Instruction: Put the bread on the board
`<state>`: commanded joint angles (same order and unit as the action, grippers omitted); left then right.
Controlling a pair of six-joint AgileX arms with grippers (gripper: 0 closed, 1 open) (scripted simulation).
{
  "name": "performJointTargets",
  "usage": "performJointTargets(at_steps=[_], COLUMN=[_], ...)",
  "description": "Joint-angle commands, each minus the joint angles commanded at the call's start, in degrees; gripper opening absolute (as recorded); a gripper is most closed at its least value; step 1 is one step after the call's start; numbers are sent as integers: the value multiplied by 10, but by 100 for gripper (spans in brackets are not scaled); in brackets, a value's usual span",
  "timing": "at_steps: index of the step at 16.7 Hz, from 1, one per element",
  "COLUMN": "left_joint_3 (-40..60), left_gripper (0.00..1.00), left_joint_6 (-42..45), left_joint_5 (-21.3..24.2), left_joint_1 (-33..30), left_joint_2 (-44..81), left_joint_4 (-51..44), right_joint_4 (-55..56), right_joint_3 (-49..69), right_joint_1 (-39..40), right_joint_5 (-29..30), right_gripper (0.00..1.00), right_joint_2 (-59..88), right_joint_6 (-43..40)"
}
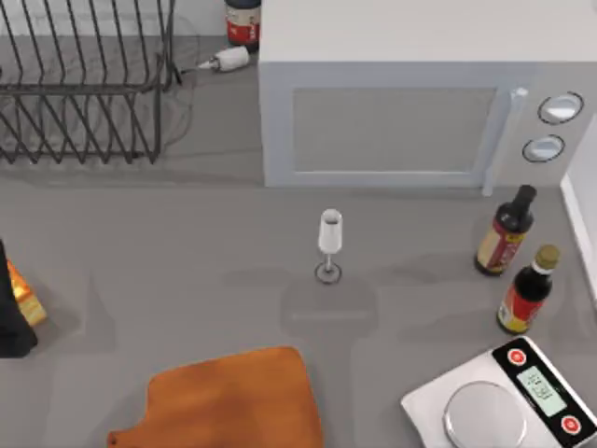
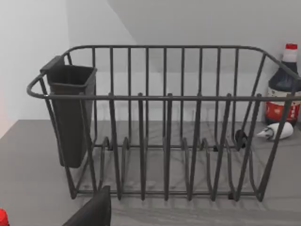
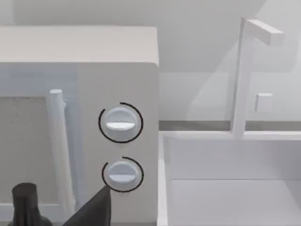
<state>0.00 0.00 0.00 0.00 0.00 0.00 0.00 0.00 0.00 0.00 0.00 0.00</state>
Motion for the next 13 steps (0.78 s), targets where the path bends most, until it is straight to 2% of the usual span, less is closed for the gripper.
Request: performJointTargets(at_steps=[6, 9, 13], left_joint_3=[47, 127, 268], left_gripper=[100, 100, 100], left_joint_6=[40, 106, 222], left_joint_5=[-12, -20, -19], left_joint_1=[13, 24, 28], left_joint_2=[59, 166, 370], left_joint_4=[-49, -120, -235], right_joint_4=[0, 0, 0], right_joint_3=[0, 0, 0], right_joint_1=[0, 0, 0], right_joint_5=[0, 0, 0], right_gripper=[100, 100, 100], right_joint_2=[0, 0, 0], right_joint_6=[0, 0, 0])
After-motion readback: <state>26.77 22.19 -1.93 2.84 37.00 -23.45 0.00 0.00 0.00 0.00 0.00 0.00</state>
